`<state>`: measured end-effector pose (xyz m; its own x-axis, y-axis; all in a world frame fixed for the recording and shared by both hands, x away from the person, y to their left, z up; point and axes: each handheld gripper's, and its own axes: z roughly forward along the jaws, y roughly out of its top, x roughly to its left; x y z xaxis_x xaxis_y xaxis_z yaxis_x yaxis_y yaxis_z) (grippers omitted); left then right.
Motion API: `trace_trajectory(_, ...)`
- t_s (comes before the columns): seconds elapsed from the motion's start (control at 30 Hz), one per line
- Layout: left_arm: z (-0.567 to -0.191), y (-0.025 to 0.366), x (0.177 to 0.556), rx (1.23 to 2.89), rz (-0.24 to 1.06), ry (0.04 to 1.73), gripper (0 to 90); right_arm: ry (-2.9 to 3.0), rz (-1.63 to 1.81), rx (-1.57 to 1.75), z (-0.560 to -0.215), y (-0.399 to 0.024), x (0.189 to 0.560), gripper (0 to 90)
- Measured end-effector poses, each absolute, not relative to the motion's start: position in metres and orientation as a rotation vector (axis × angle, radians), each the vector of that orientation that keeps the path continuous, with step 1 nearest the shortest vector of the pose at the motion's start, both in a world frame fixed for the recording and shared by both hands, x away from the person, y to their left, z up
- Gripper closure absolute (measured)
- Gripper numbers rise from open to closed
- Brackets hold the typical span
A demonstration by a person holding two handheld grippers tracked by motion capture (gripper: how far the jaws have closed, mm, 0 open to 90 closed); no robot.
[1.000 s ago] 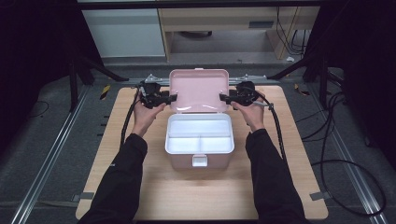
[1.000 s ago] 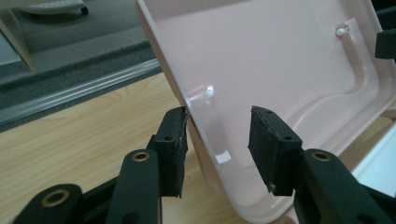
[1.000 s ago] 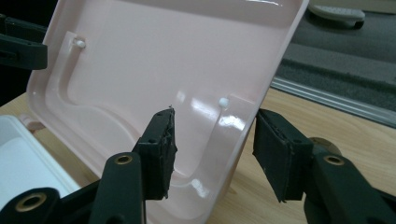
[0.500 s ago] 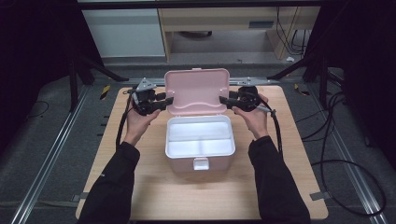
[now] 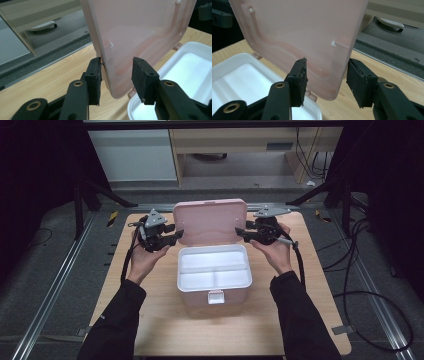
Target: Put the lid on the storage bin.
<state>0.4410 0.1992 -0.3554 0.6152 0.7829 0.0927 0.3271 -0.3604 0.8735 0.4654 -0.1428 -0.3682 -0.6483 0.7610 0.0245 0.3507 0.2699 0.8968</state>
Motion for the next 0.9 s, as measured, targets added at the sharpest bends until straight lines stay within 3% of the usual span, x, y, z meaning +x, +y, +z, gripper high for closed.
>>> trace_trajectory(0.47,-0.356,0.194,0.407,1.965,0.692,0.911,68.6,2.135,1.324,0.985,-0.367,-0.151,0.435,65.2)
trace_trajectory(0.63,-0.358,0.198,0.4,1.955,0.656,0.919,75.0,2.139,1.299,0.976,-0.367,-0.153,0.427,71.1)
trace_trajectory(0.9,-0.366,0.201,0.39,1.955,0.634,0.902,76.2,2.154,1.302,0.958,-0.368,-0.157,0.414,75.1)
